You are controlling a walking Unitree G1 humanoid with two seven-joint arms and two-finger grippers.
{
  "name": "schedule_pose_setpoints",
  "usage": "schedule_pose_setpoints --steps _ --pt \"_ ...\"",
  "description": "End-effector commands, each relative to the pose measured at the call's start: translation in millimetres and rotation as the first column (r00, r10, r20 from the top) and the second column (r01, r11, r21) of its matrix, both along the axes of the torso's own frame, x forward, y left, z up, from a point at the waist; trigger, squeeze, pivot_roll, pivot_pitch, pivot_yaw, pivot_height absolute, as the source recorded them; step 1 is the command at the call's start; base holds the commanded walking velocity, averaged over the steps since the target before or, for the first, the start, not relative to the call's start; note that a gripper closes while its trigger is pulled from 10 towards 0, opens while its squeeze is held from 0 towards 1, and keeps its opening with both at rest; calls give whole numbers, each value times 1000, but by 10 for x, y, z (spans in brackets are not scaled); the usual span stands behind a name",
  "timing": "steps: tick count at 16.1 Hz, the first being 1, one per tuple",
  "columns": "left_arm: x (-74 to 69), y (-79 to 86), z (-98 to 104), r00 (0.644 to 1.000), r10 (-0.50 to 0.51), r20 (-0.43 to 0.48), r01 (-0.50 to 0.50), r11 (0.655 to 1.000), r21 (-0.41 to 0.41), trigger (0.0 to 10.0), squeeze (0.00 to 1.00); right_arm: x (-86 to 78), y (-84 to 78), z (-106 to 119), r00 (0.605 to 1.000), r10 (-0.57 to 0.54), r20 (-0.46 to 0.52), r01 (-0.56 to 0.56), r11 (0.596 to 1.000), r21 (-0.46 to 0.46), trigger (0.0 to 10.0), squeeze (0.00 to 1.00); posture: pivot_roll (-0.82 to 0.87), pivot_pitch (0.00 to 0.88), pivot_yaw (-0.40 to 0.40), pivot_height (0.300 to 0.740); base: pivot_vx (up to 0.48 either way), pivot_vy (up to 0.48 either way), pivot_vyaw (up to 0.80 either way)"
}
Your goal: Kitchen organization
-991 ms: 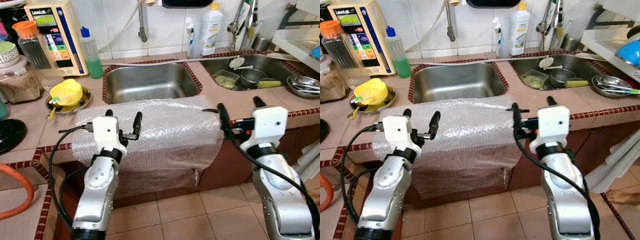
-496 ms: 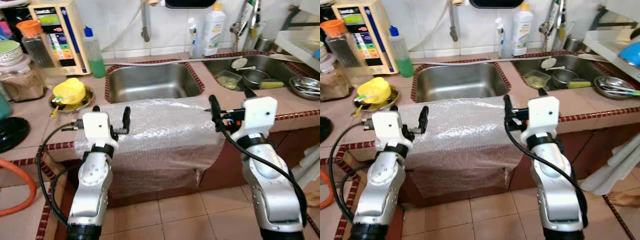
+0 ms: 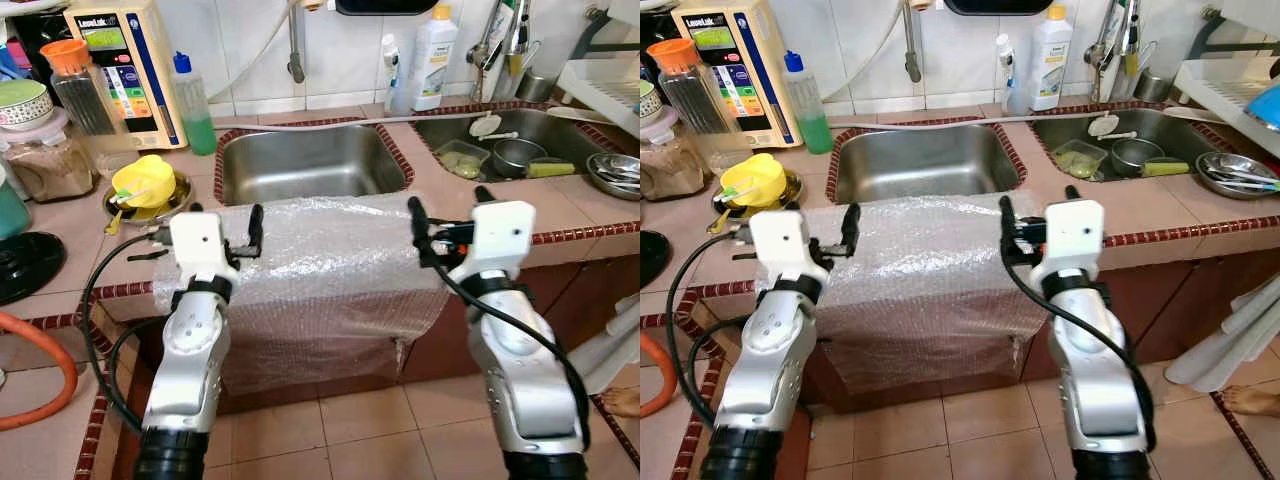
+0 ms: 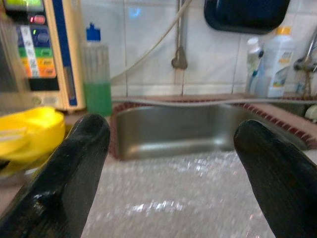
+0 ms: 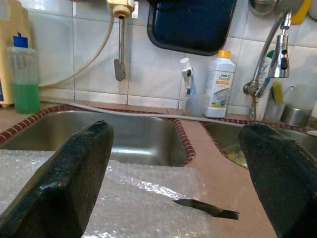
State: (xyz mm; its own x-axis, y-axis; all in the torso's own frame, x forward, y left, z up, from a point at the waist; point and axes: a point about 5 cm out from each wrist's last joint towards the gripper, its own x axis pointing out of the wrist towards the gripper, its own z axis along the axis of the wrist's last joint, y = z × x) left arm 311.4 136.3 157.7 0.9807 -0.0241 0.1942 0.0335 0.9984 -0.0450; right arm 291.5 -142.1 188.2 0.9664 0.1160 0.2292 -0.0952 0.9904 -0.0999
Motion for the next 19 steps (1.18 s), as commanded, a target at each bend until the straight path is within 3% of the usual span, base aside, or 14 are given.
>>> schedule_pose_setpoints --steps 1,14,19 --pt "14 33 17 1000 9 7 -9 1000 -6 10000 0 22 40 38 1000 15 17 -15 1000 0 10000 0 60 0 52 740 0 -247 0" --pt "12 127 -1 999 44 -2 -44 999 0 10000 0 51 39 25 999 31 28 -31 999 -18 10000 0 72 0 44 740 0 -299 0" --pt "28 146 20 999 52 8 -52 999 8 10000 0 71 49 52 998 37 45 -38 999 8 10000 0 81 0 49 740 0 0 0"
